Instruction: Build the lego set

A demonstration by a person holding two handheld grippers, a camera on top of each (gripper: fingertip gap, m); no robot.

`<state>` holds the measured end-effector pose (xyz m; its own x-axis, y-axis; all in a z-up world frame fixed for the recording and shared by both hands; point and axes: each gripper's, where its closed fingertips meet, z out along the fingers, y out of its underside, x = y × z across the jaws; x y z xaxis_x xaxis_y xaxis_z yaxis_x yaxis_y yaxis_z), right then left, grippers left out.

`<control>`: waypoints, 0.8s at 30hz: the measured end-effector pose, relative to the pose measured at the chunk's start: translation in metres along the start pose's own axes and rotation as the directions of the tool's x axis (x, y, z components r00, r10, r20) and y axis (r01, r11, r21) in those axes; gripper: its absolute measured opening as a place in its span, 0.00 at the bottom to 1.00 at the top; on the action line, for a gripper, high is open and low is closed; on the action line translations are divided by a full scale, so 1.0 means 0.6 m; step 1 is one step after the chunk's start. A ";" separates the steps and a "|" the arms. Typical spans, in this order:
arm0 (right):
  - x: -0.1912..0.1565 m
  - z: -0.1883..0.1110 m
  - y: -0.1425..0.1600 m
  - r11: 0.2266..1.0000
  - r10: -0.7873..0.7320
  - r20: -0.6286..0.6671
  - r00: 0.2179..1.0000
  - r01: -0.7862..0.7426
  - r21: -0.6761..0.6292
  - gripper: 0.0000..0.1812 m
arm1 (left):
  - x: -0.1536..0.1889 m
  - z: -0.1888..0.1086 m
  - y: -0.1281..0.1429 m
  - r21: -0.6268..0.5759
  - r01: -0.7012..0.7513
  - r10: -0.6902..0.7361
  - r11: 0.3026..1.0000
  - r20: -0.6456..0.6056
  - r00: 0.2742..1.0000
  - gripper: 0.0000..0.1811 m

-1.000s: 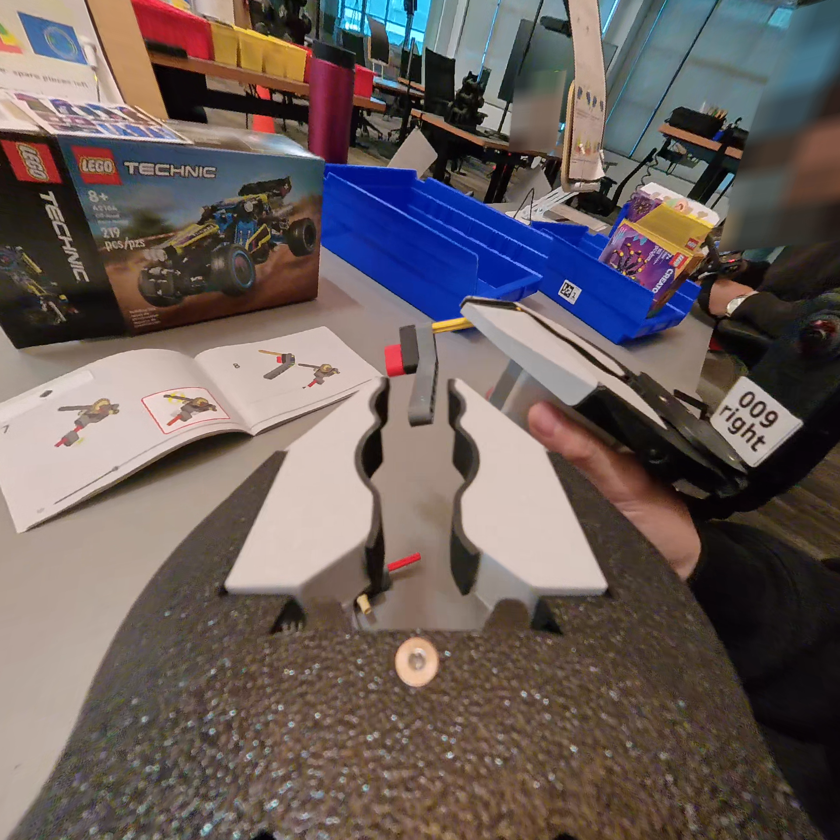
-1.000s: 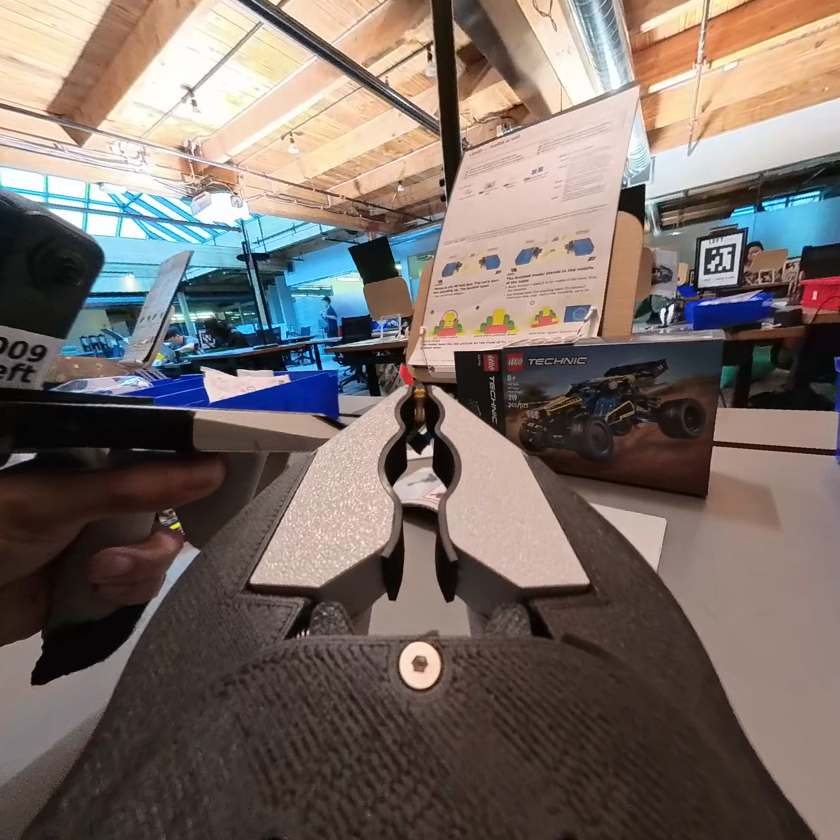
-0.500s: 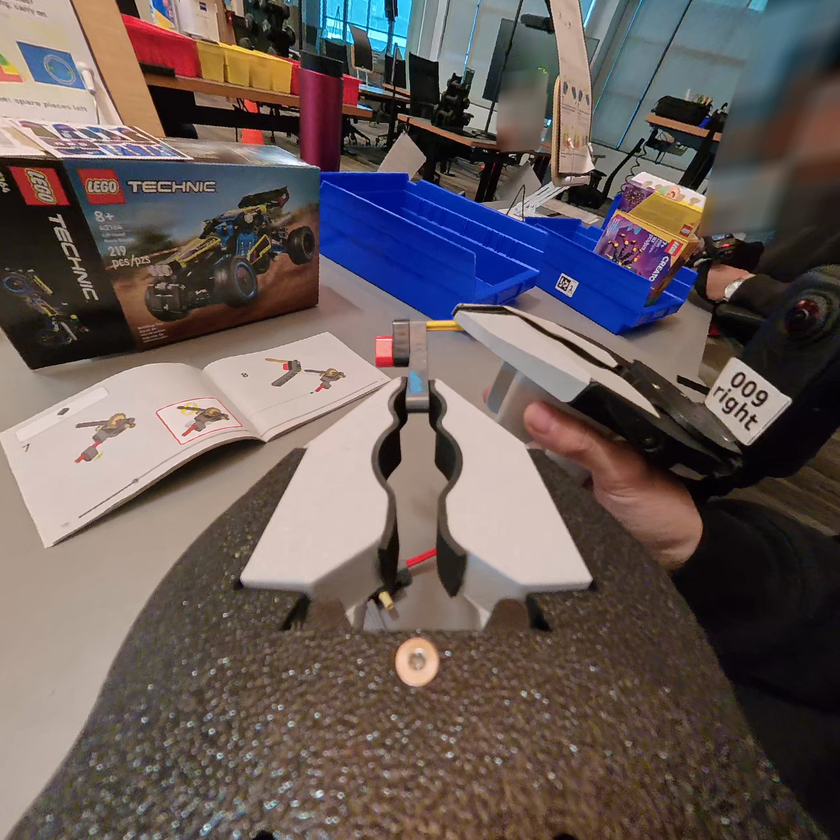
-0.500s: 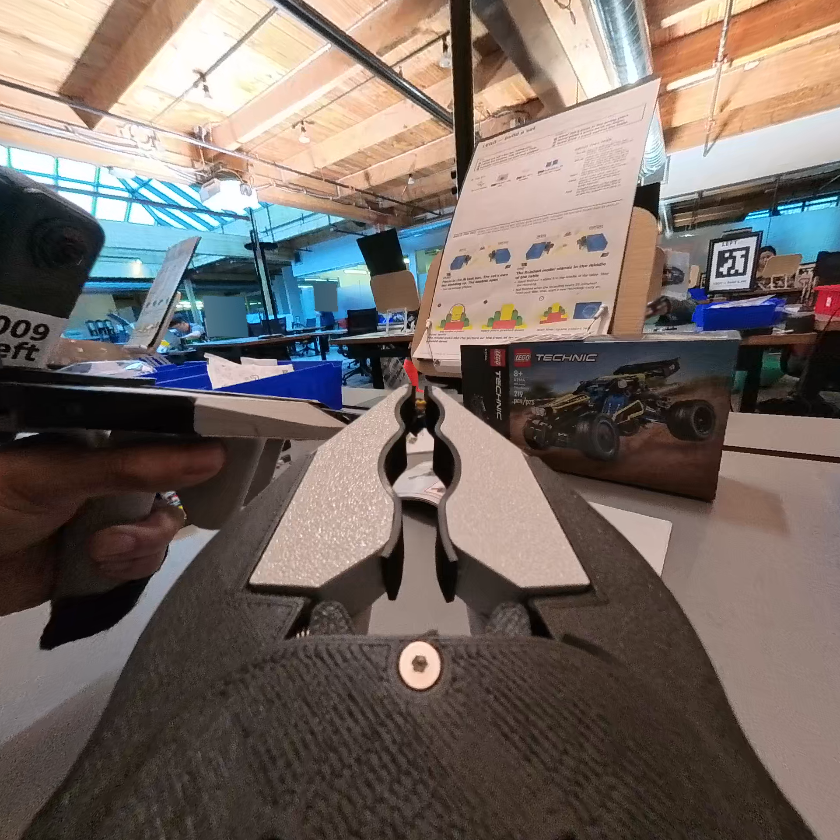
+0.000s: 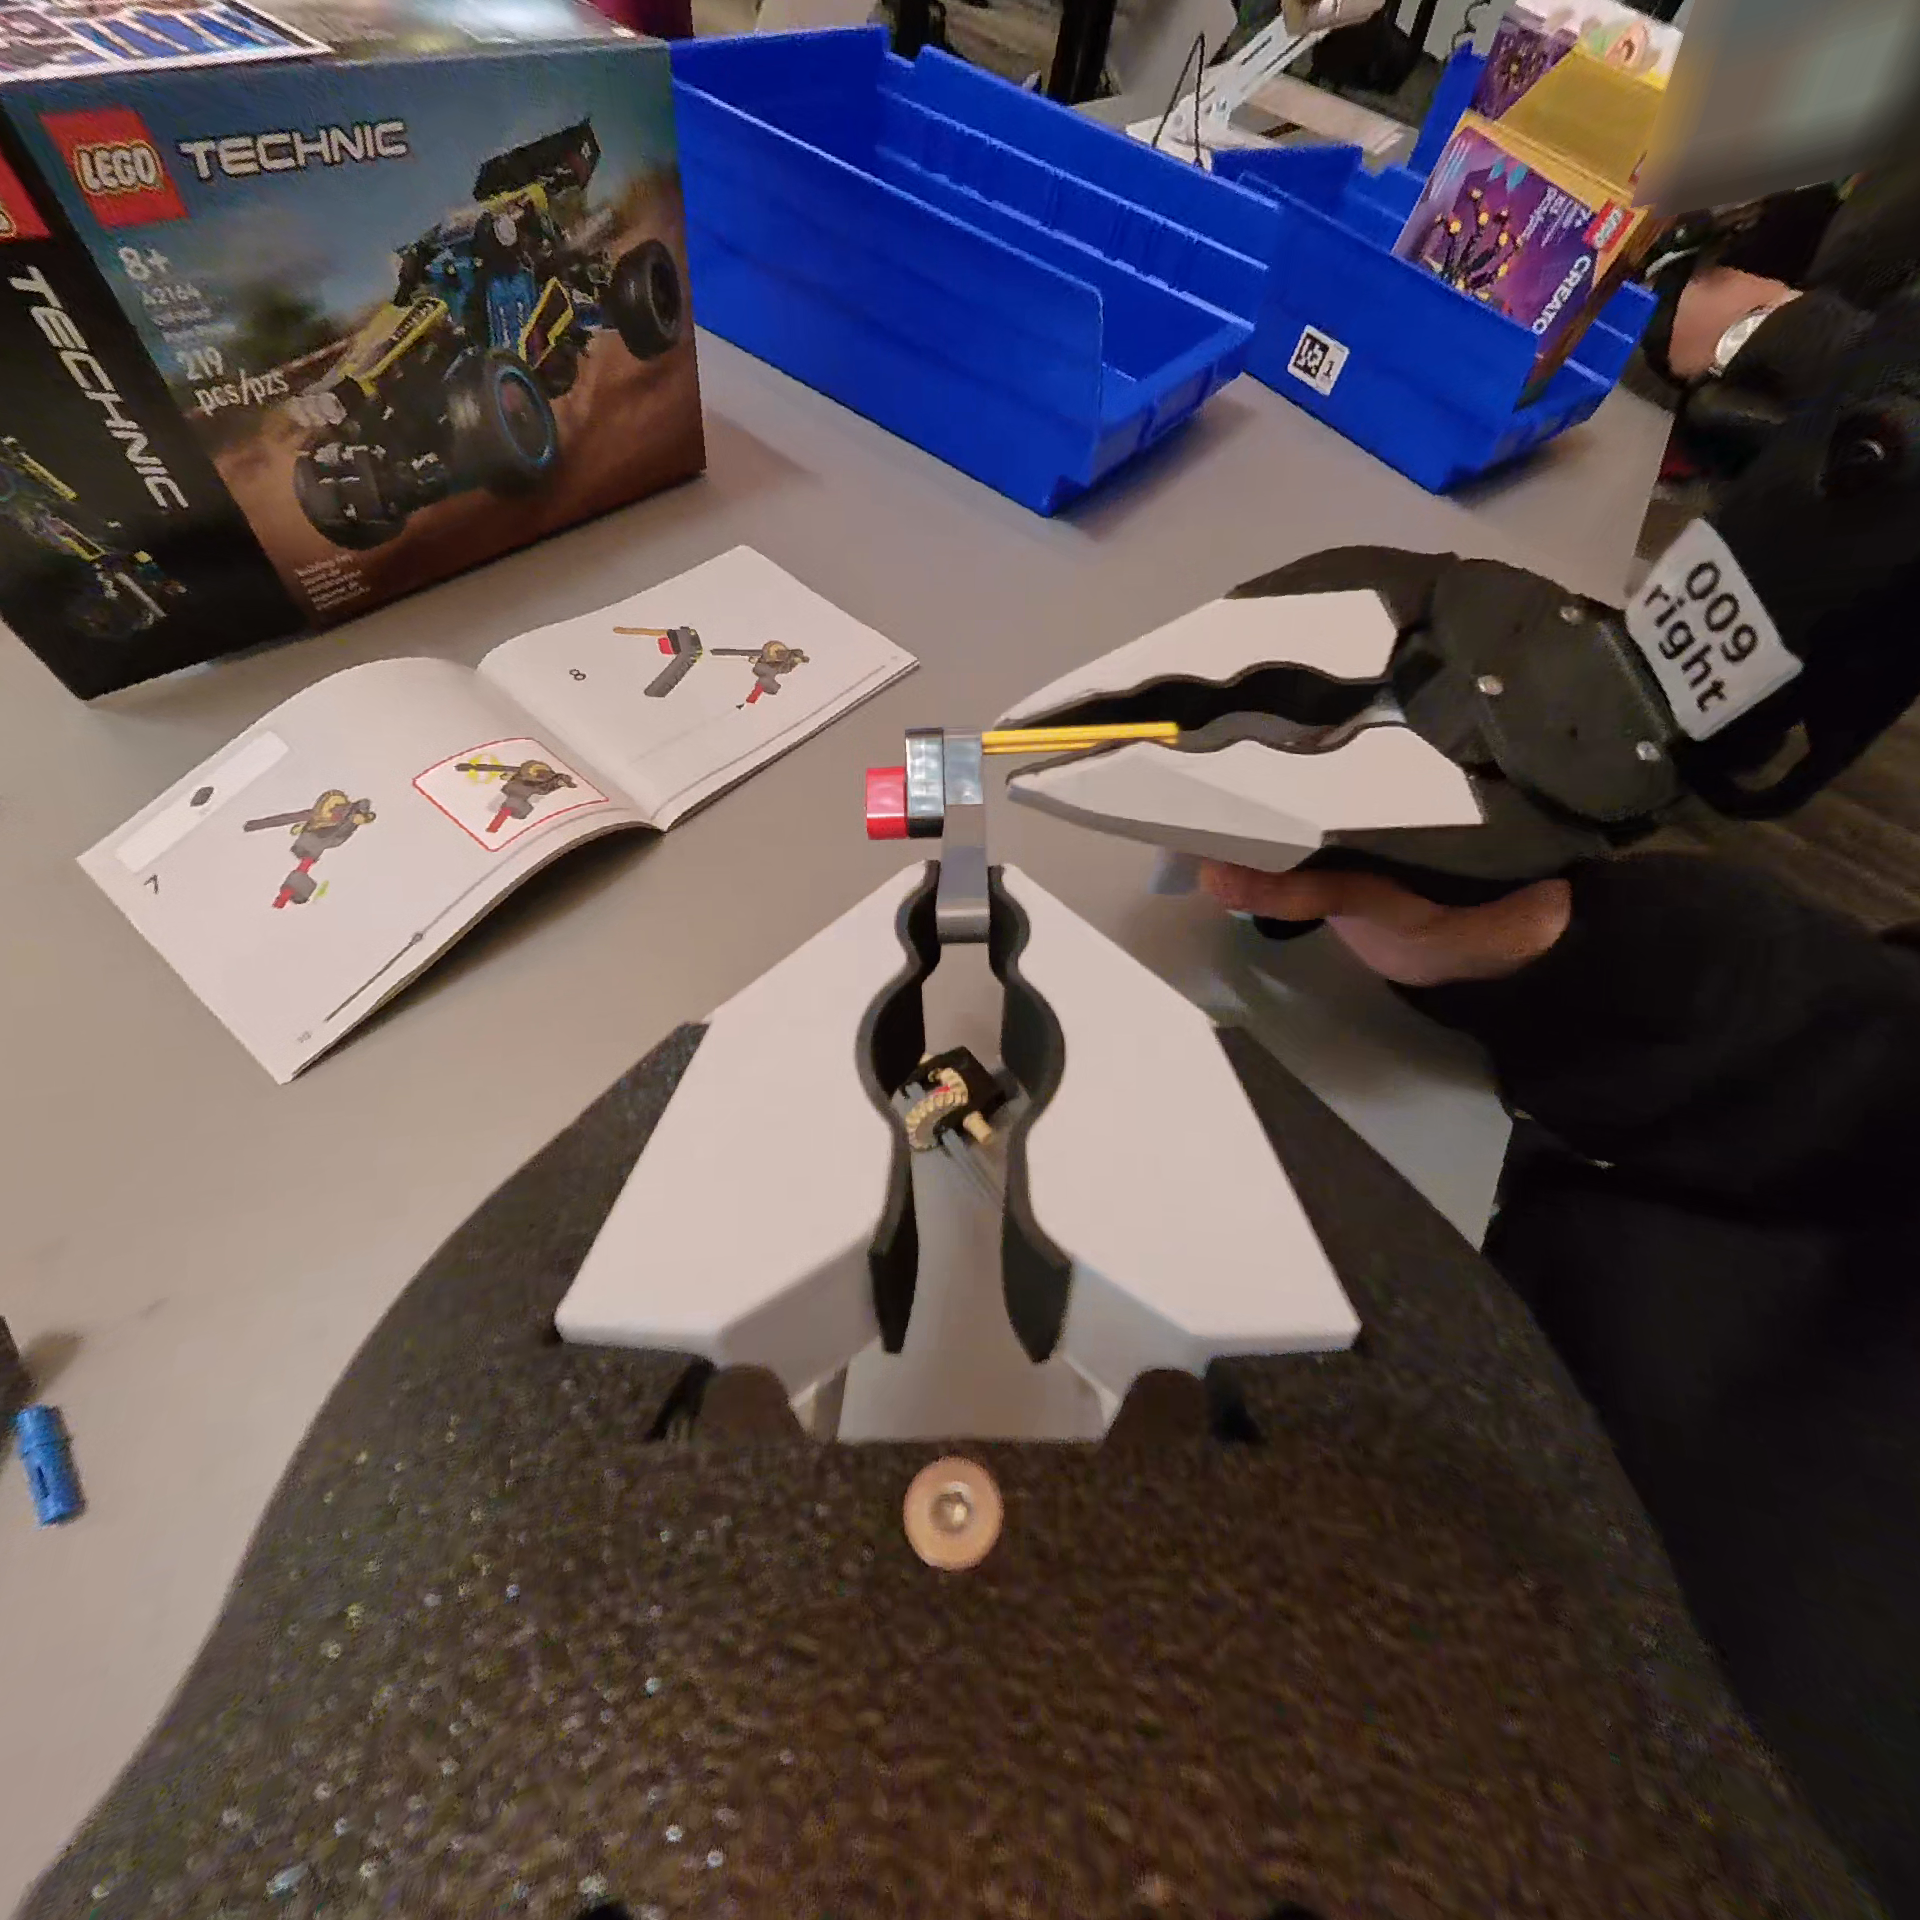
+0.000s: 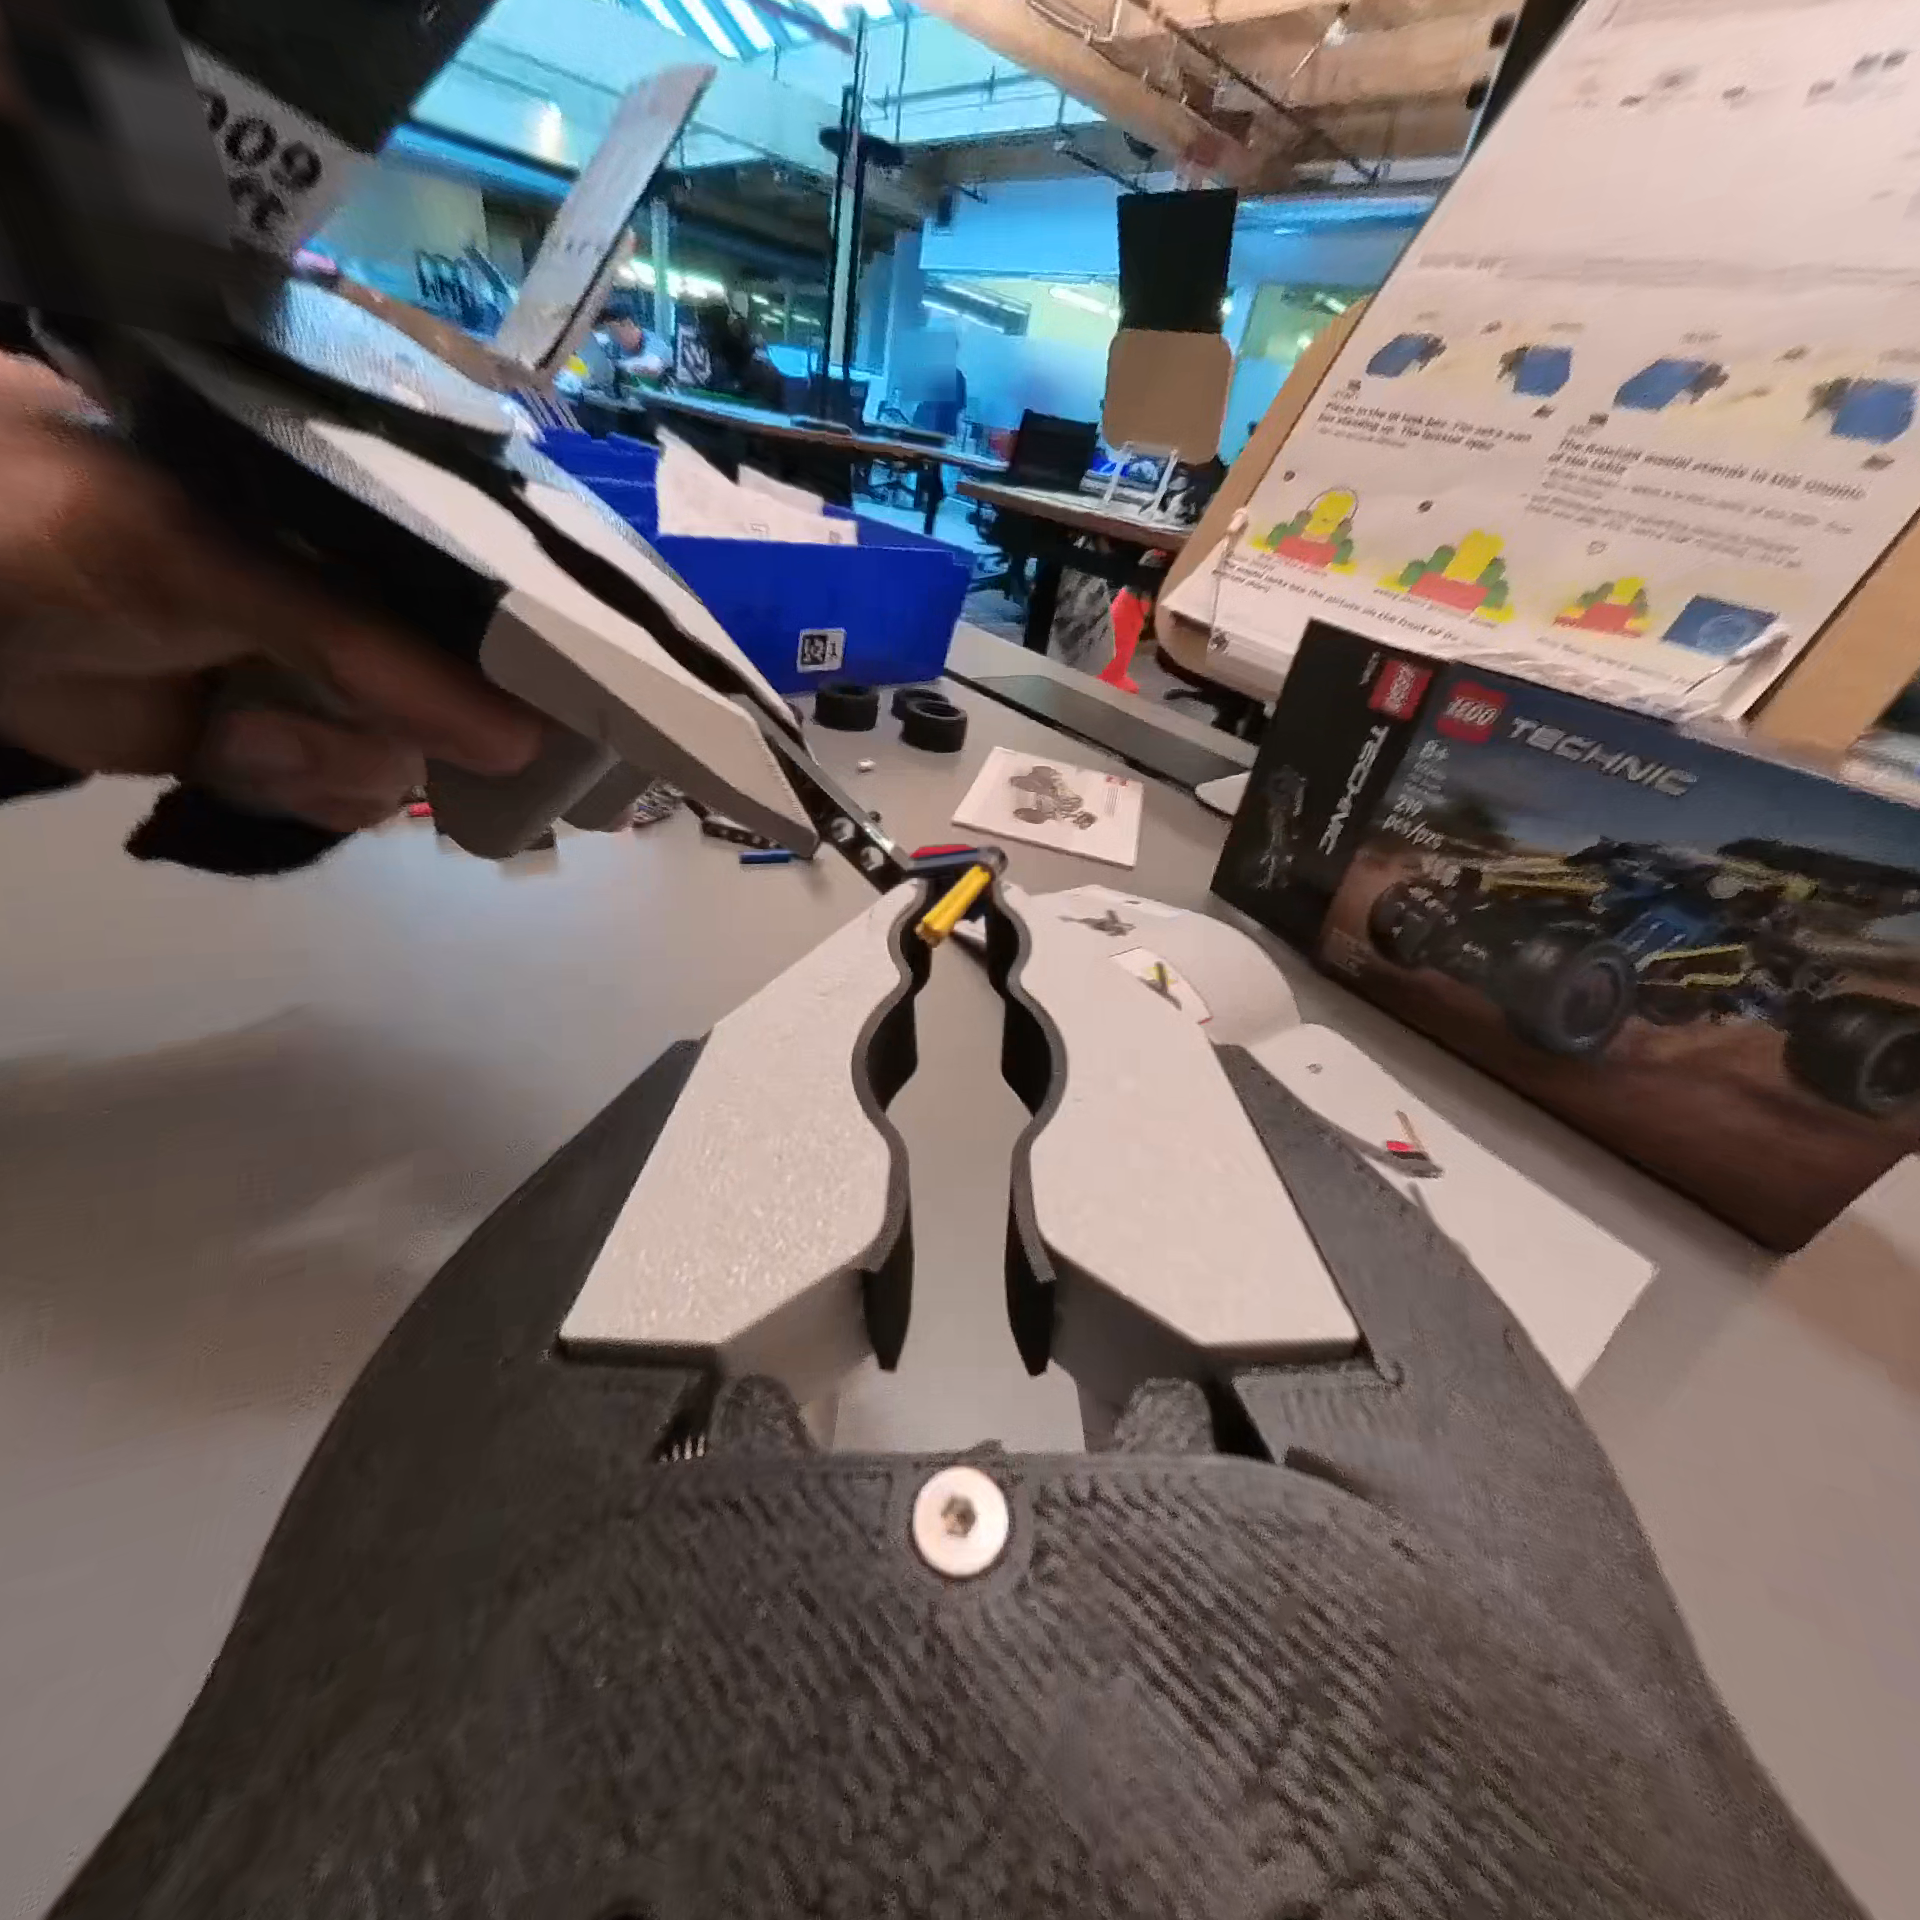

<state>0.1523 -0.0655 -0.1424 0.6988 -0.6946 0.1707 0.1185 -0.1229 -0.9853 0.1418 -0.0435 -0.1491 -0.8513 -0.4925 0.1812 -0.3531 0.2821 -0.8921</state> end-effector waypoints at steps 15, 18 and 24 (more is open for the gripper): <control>0.006 0.007 -0.010 0.988 -0.147 -0.071 0.987 0.149 0.025 0.01 | -0.006 0.006 0.001 -0.007 0.033 -0.033 0.999 -0.016 0.999 0.03; 0.010 0.008 -0.011 0.993 -0.110 -0.079 0.991 0.113 0.034 0.01 | -0.006 0.008 -0.003 0.013 0.013 -0.013 1.000 -0.013 1.000 0.04; 0.014 0.008 -0.014 0.992 -0.118 -0.089 0.989 0.122 0.039 0.01 | -0.010 0.011 -0.005 0.024 0.018 -0.019 1.000 0.010 1.000 0.07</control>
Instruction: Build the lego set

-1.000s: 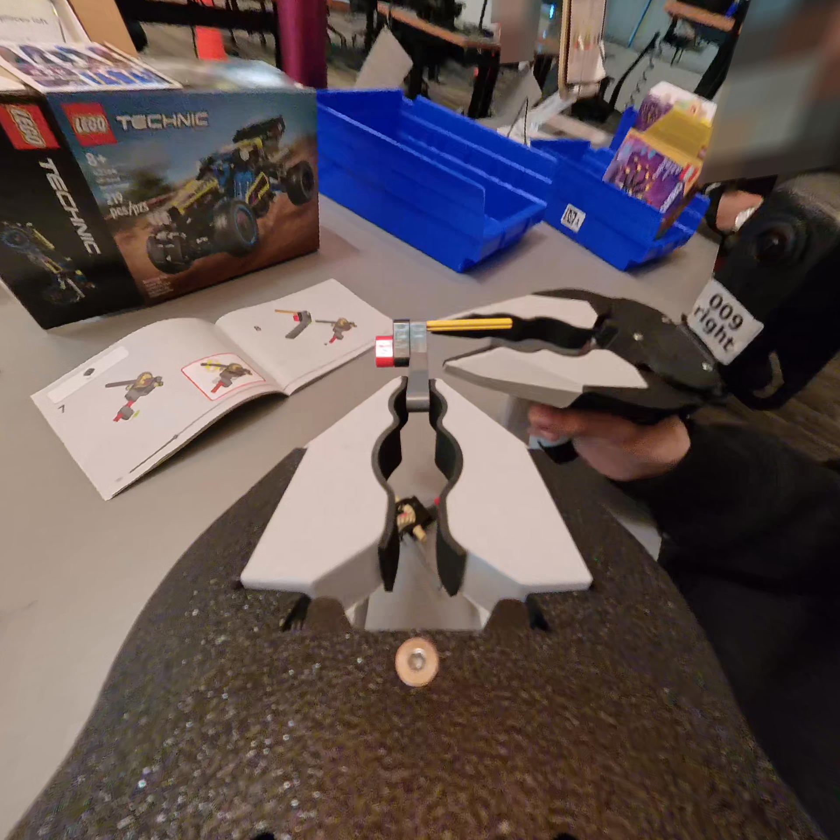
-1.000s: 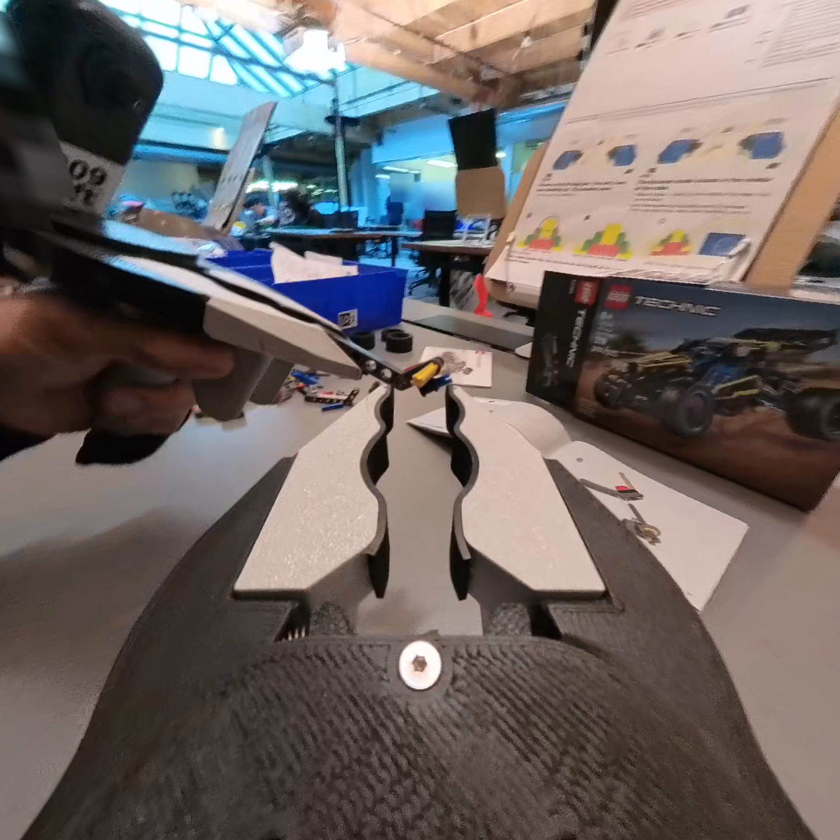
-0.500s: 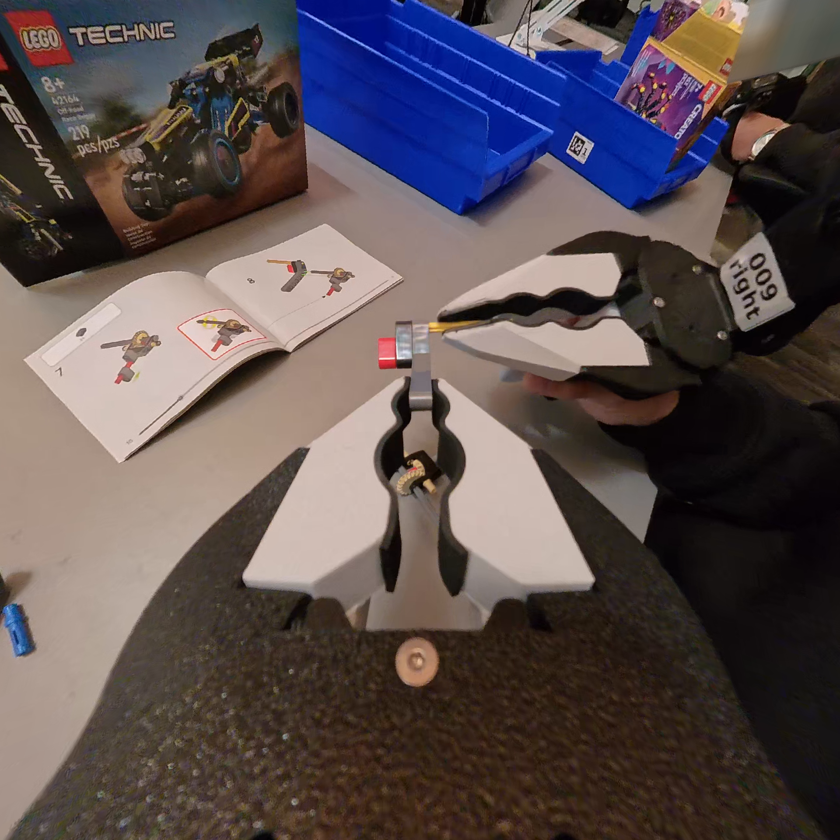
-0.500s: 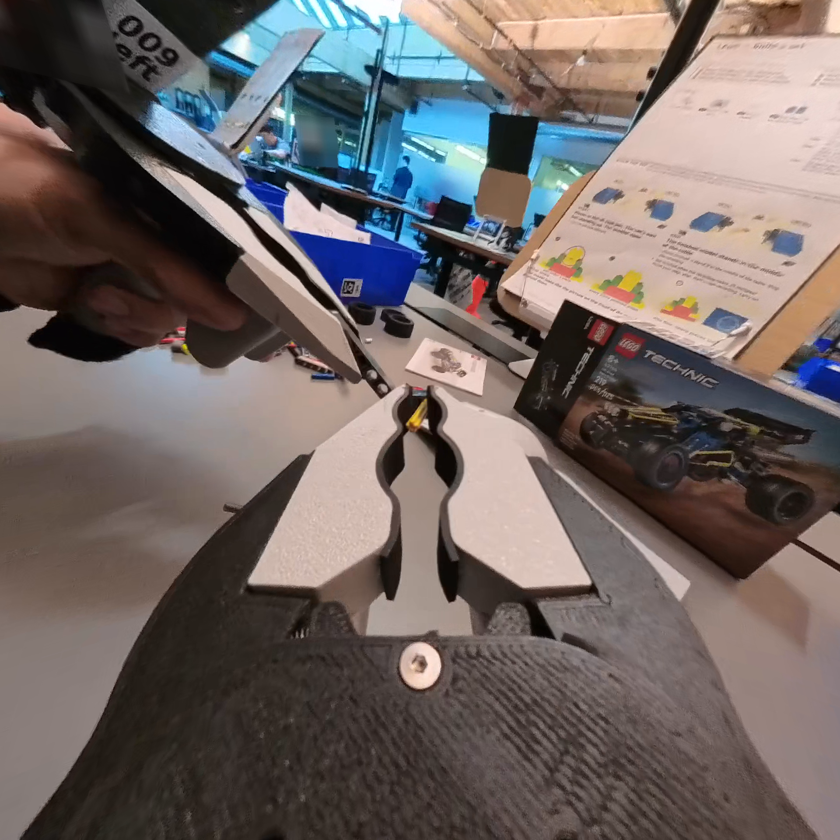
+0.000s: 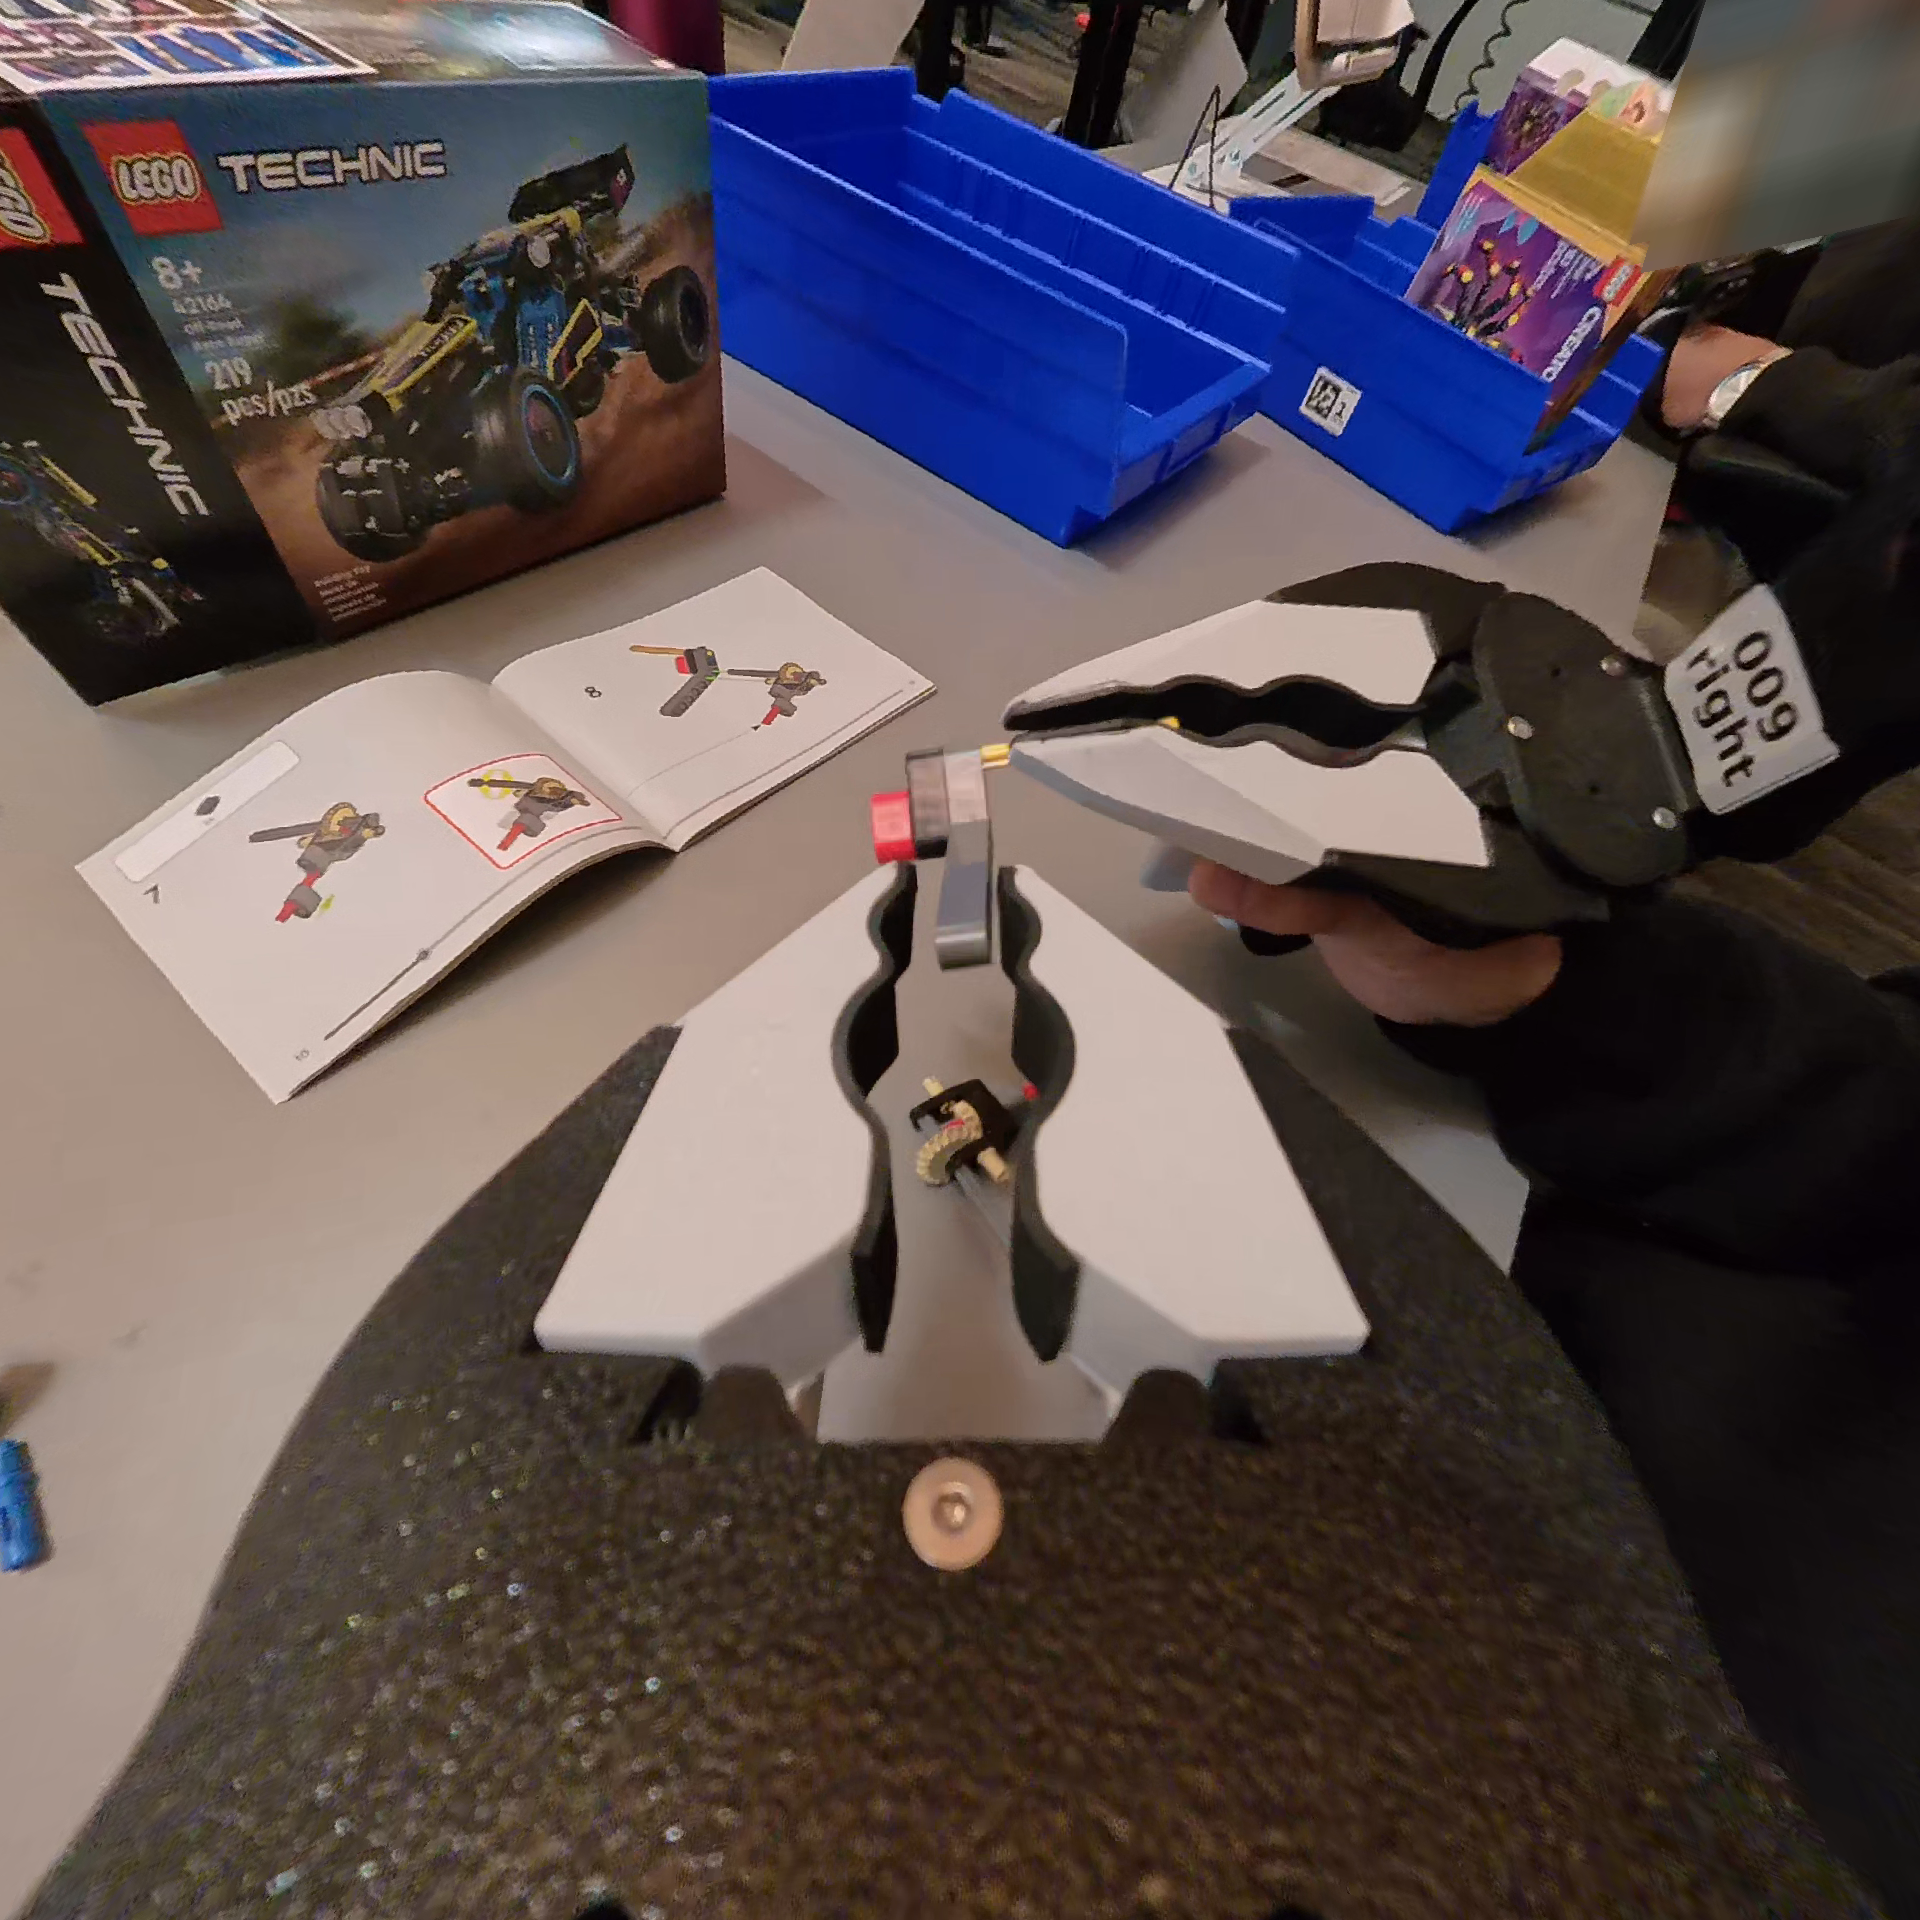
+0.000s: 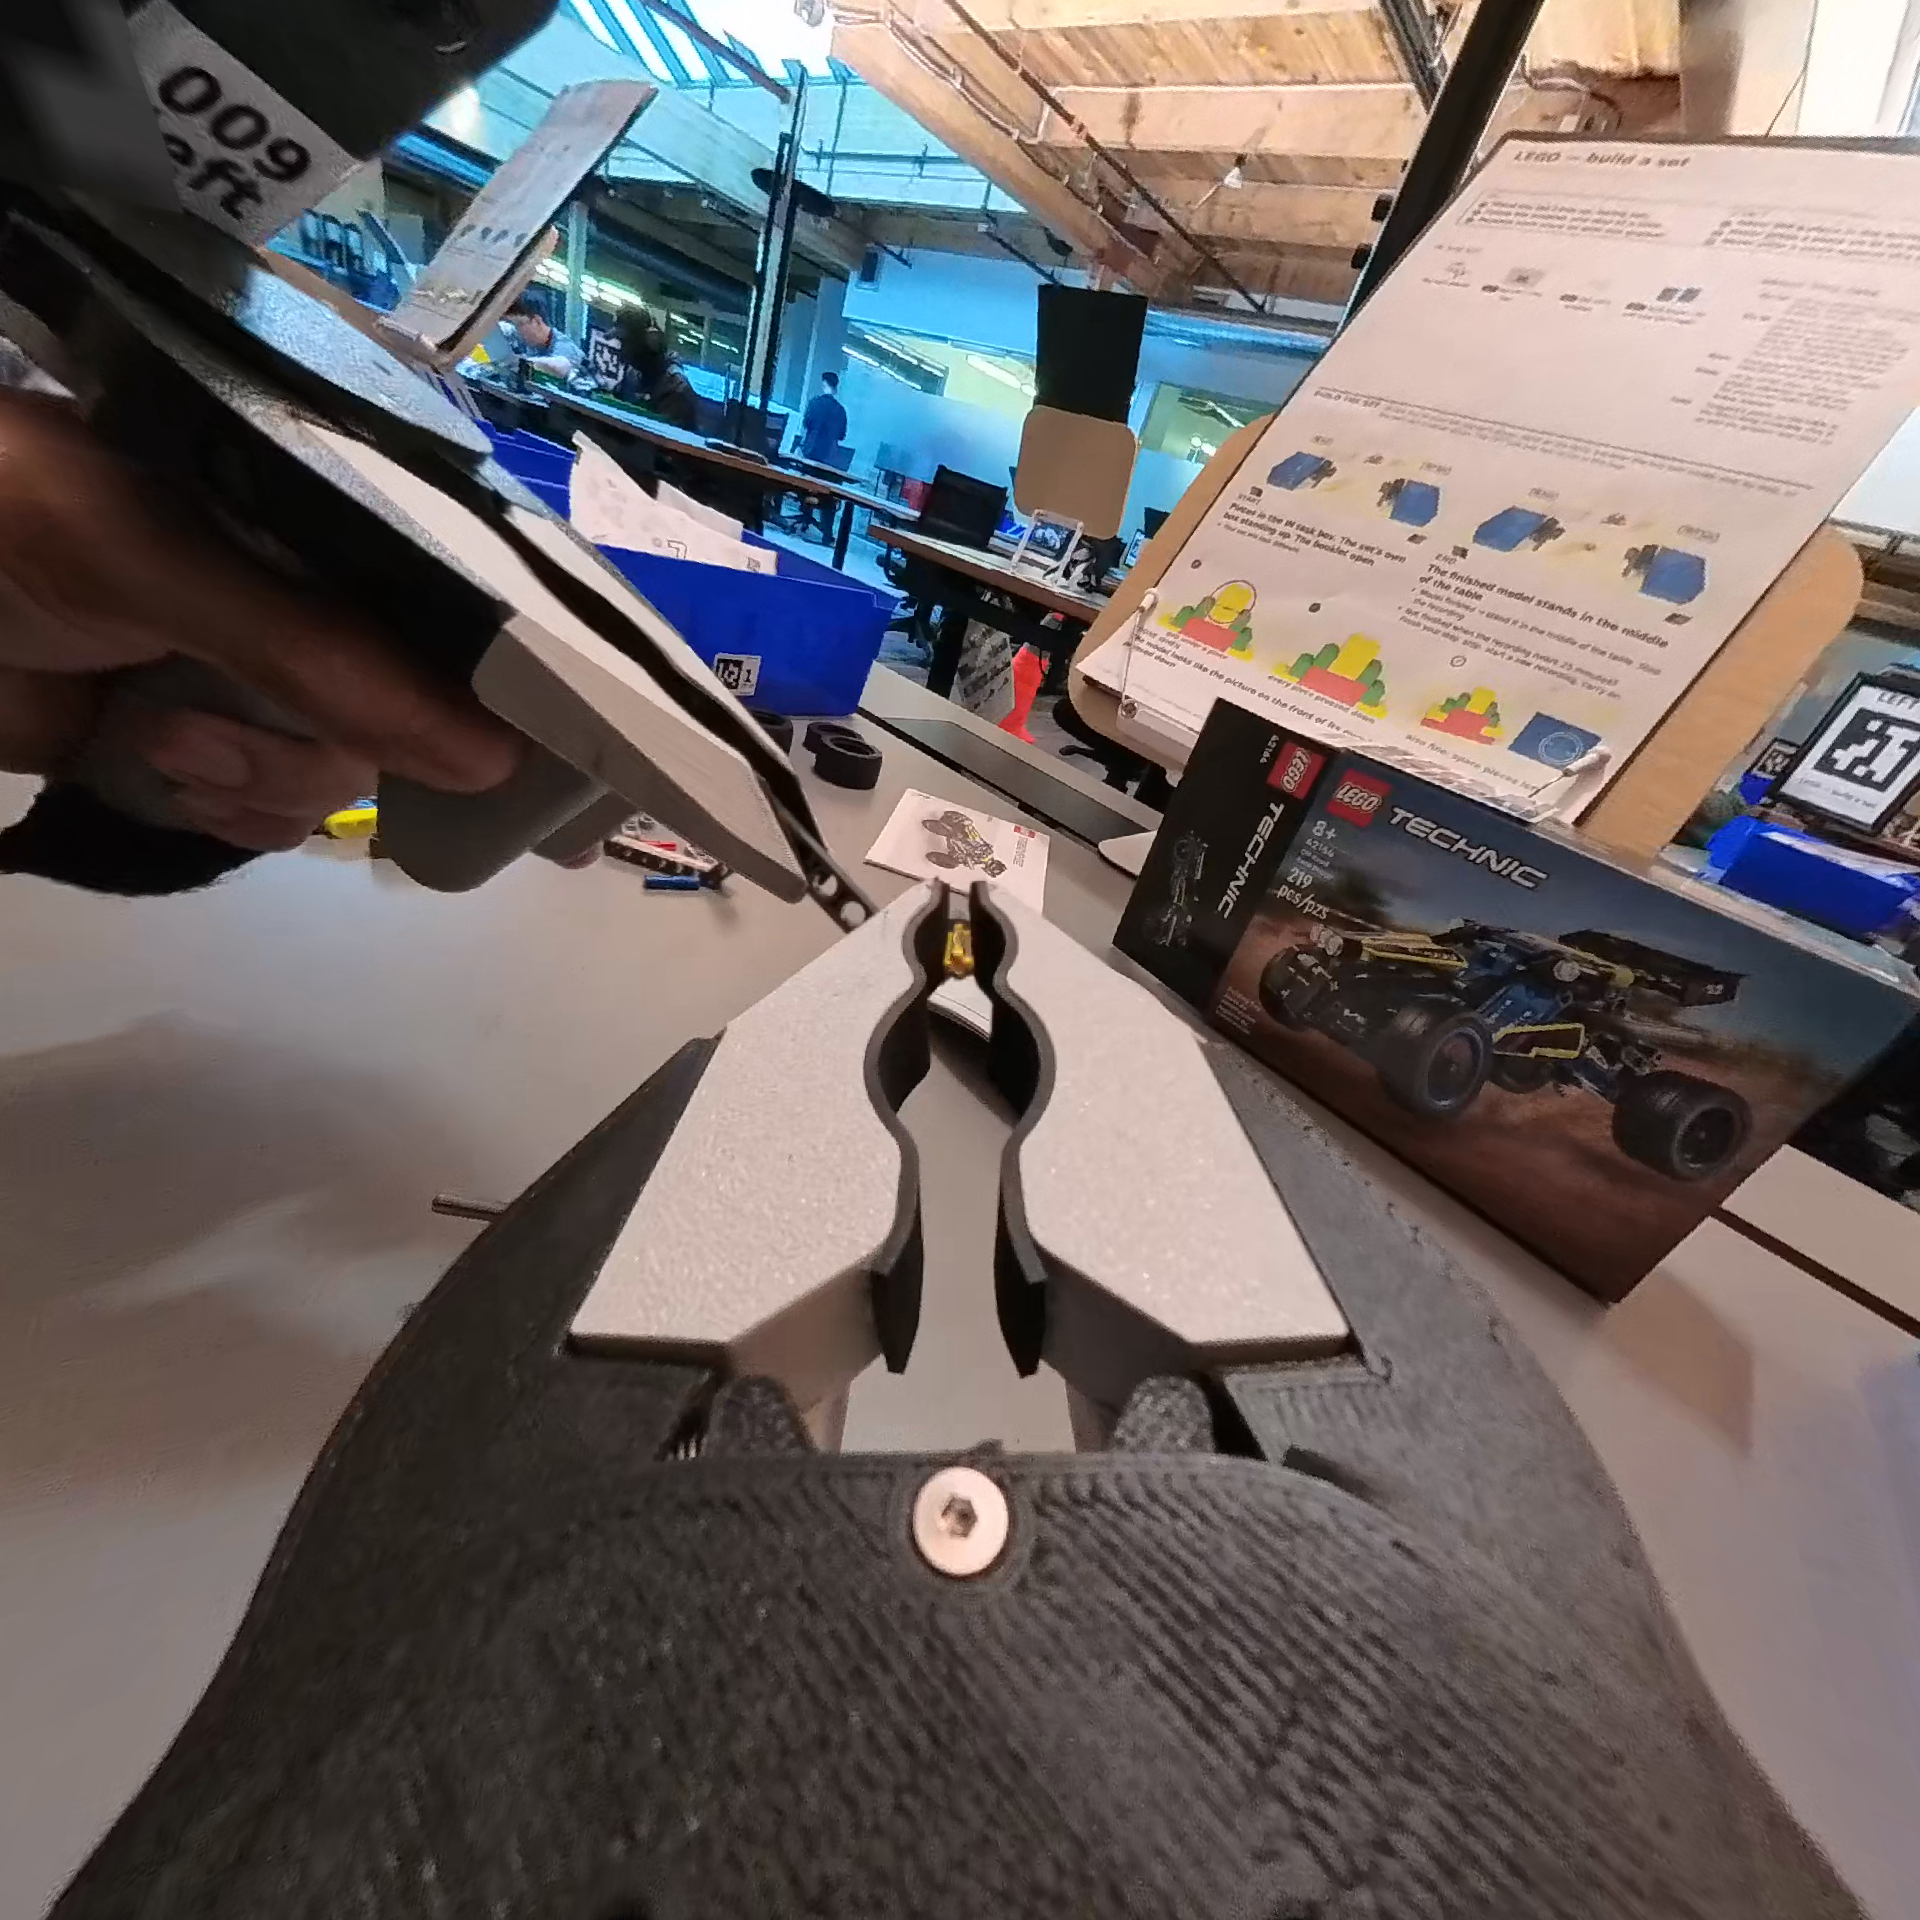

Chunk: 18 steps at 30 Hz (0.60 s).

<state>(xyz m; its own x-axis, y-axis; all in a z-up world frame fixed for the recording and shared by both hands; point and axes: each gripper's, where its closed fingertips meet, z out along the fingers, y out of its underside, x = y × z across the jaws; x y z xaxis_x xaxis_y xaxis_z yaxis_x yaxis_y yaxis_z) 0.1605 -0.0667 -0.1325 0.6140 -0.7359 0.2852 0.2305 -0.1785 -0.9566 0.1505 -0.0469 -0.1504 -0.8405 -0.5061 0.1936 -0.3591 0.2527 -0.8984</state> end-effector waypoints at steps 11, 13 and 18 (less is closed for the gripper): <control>-0.011 0.004 -0.003 0.999 -0.052 0.014 0.999 0.052 -0.015 0.01 | 0.004 0.007 0.009 0.000 0.096 -0.096 0.995 -0.054 0.994 0.04; -0.013 0.004 0.000 0.999 -0.043 0.027 0.999 0.044 -0.026 0.01 | 0.001 0.007 0.012 0.000 0.099 -0.099 0.995 -0.058 0.993 0.03; -0.032 -0.018 0.044 0.966 0.105 0.197 0.975 -0.053 -0.252 0.11 | -0.057 -0.009 0.030 -0.013 0.037 -0.036 0.999 0.110 0.993 0.03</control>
<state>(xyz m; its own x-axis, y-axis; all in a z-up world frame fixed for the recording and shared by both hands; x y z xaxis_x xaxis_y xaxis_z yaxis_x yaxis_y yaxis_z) 0.1466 -0.0643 -0.1640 0.7717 -0.6071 0.1898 0.0001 -0.2984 -0.9545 0.1707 -0.0207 -0.1712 -0.7773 -0.6026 0.1809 -0.3955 0.2443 -0.8854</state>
